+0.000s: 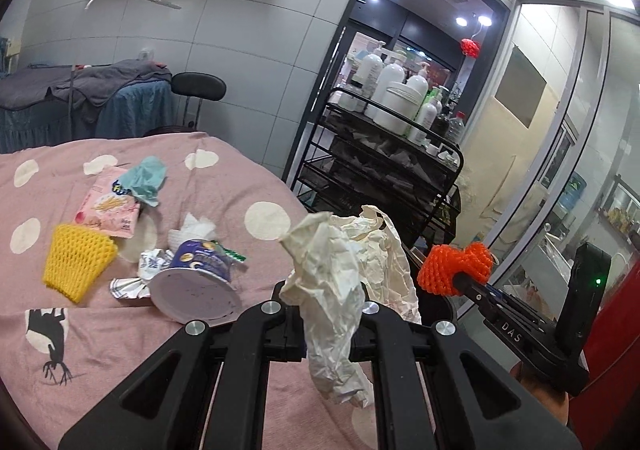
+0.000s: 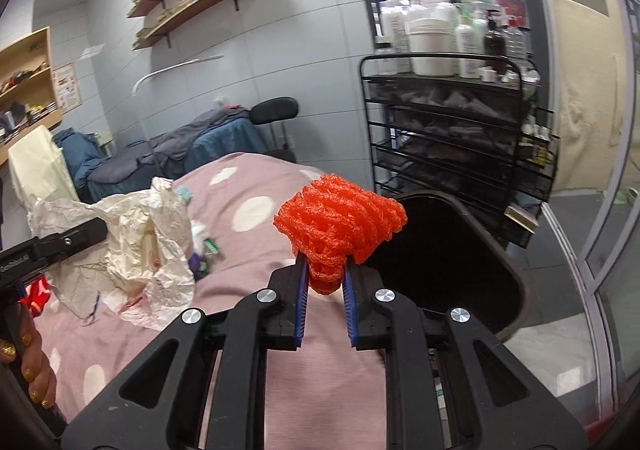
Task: Collect trash
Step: 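Carry the orange net to the bin and open the right tool, then lower the white tissue into the bin and open the left tool, then move both tools back over the table toward the remaining trash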
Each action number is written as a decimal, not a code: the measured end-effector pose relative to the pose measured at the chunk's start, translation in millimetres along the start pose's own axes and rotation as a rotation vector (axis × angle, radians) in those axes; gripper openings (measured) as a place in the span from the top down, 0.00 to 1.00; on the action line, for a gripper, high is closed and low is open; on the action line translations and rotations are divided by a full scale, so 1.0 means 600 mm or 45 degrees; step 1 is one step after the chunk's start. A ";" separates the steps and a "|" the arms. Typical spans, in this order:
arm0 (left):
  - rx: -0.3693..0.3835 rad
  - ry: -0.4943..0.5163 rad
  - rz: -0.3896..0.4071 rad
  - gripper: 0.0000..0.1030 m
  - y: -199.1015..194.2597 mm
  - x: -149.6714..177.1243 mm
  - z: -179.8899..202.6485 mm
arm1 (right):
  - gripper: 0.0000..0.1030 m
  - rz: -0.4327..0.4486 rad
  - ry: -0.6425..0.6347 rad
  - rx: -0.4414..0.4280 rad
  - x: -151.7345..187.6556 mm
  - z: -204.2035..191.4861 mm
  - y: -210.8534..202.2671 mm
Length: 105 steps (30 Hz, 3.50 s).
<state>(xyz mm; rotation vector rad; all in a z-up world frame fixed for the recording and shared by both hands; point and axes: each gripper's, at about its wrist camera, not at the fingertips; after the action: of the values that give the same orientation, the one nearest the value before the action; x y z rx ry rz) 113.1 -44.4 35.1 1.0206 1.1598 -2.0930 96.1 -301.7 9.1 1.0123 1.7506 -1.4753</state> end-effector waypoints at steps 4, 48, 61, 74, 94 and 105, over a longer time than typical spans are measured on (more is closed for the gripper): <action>0.030 0.038 -0.012 0.92 0.025 -0.003 0.028 | 0.84 -0.039 0.032 0.085 0.004 0.047 0.023; 0.114 0.275 -0.306 0.92 0.238 -0.010 0.176 | 0.29 -0.217 0.113 0.254 0.089 0.129 0.075; 0.072 0.397 -0.543 0.92 0.350 0.016 0.218 | 0.26 -0.239 0.148 0.255 0.108 0.140 0.040; 0.030 0.453 -0.547 0.17 0.372 0.021 0.237 | 0.22 -0.261 0.156 0.233 0.120 0.129 0.031; 0.066 0.349 -0.156 0.05 0.140 -0.018 0.169 | 0.13 -0.204 0.078 0.154 0.102 0.080 0.031; -0.069 0.240 -0.062 0.05 0.054 0.000 0.078 | 0.10 -0.165 0.001 0.056 0.084 0.018 0.038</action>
<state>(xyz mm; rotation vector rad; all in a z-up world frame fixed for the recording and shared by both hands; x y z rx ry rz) 120.5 -100.8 35.9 1.1952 1.3375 -2.0252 89.7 -302.6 -46.9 0.9364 1.8213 -1.5999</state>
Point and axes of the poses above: each gripper's, at about its wrist camera, not at the fingertips, and y roughly the way its jaws point, z to its right, x to its underside, and after that the axes turned 1 degree about x, right-handed
